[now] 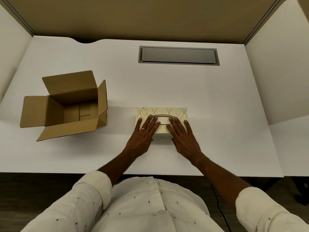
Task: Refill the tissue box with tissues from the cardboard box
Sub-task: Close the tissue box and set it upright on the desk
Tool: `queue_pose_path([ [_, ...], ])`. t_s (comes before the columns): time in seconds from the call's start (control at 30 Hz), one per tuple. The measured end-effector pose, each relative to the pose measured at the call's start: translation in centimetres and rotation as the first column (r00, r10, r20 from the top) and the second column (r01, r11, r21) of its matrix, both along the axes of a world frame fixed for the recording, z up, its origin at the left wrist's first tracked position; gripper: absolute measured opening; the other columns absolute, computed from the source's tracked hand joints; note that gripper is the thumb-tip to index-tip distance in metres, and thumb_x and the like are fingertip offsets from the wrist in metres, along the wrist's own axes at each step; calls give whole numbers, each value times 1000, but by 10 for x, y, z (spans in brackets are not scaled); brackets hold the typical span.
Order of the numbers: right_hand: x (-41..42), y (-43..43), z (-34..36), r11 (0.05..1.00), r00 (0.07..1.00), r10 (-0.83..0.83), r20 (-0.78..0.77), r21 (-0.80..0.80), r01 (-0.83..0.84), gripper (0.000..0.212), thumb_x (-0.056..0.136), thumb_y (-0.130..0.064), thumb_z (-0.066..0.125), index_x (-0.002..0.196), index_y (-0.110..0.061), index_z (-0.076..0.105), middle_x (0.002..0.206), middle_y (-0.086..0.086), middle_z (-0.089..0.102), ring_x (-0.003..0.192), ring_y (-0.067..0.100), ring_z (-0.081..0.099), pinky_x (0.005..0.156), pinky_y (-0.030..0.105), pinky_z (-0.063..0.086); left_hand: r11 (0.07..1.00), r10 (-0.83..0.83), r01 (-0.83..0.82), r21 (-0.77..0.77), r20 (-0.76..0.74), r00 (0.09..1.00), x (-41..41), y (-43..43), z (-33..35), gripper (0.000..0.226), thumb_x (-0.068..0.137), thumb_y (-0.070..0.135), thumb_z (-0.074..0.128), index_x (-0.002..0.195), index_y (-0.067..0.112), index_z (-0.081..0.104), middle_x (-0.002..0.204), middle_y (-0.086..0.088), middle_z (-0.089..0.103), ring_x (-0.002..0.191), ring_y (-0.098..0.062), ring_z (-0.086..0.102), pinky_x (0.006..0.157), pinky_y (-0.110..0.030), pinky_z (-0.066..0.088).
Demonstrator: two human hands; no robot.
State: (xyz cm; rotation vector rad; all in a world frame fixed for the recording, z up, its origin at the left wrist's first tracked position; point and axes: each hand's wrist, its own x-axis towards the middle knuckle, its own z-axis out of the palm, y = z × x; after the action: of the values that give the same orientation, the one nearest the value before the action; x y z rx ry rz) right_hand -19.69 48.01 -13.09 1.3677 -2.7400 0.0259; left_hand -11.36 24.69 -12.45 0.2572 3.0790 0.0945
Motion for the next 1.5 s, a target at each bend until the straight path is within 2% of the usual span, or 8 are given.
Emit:
queue_pose_path([
  [0.17, 0, 0, 4, 999, 1000, -7, 28, 39, 6, 75, 99, -20, 57, 162, -14, 18, 172, 14, 8, 159, 31, 5, 127, 57, 15, 1000, -12, 12, -23, 30, 999, 2, -1, 5, 87, 95, 31, 60, 161, 11, 6, 169, -14, -1, 156, -33, -3, 124, -57, 9],
  [0.3, -1, -1, 12, 1000, 998, -20, 67, 24, 18, 75, 101, -37, 57, 162, -12, 20, 172, 12, 10, 159, 30, 8, 127, 55, 19, 999, -32, 32, -3, 57, 998, -1, -5, 11, 85, 99, 43, 51, 161, 14, 0, 169, -11, -8, 156, -30, -9, 125, -55, 8],
  [0.47, -5, -1, 25, 983, 974, -164, 154, -57, 175, 80, 105, -54, 43, 163, -12, 9, 173, 7, 6, 160, 21, 2, 130, 47, 12, 997, 10, -13, 78, 33, 999, -1, -18, 20, 88, 99, 62, 36, 161, 12, -1, 169, -9, -9, 156, -25, -8, 127, -46, 9],
  [0.63, -3, 0, 35, 956, 940, -273, 203, -55, 289, 72, 107, -51, 31, 162, -8, 12, 172, 8, 9, 160, 21, 5, 130, 42, 15, 997, 46, -48, 60, 28, 999, 9, -33, 20, 85, 101, 63, 27, 160, 9, 0, 169, -9, -7, 156, -24, -8, 128, -41, 4],
  [0.77, 8, -5, 34, 946, 904, -296, 308, -37, 323, 68, 108, -36, 41, 161, -4, 12, 171, 12, 7, 159, 24, 5, 129, 42, 21, 1000, -10, 8, 29, 92, 996, 15, -41, 16, 73, 107, 46, 27, 159, 7, -3, 168, -12, -8, 155, -26, -10, 127, -42, 11],
  [0.9, 19, -9, 31, 943, 907, -325, 267, 22, 332, 70, 108, -33, 43, 159, 3, 10, 170, 19, 5, 159, 30, 1, 129, 44, 19, 999, -42, 41, 10, 117, 992, 18, -42, 15, 67, 109, 39, 22, 158, 3, -6, 167, -15, -11, 155, -29, -13, 128, -42, 7],
  [1.33, 31, -16, 24, 903, 885, -425, 189, 150, 402, 84, 105, -57, 30, 161, -4, -5, 171, 15, -9, 159, 27, -10, 130, 48, 6, 999, -39, 35, 30, 142, 989, 21, -41, 14, 80, 105, 53, 28, 159, 5, -7, 167, -13, -13, 155, -27, -13, 128, -39, 5],
  [1.5, 23, -13, 35, 914, 898, -403, 176, 129, 385, 85, 103, -63, 21, 162, -5, 1, 172, 12, -1, 159, 23, -4, 130, 51, 6, 999, 5, -11, 49, 123, 992, 19, -37, 21, 84, 102, 61, 22, 159, 5, -5, 168, -13, -11, 155, -26, -12, 128, -39, 4],
])
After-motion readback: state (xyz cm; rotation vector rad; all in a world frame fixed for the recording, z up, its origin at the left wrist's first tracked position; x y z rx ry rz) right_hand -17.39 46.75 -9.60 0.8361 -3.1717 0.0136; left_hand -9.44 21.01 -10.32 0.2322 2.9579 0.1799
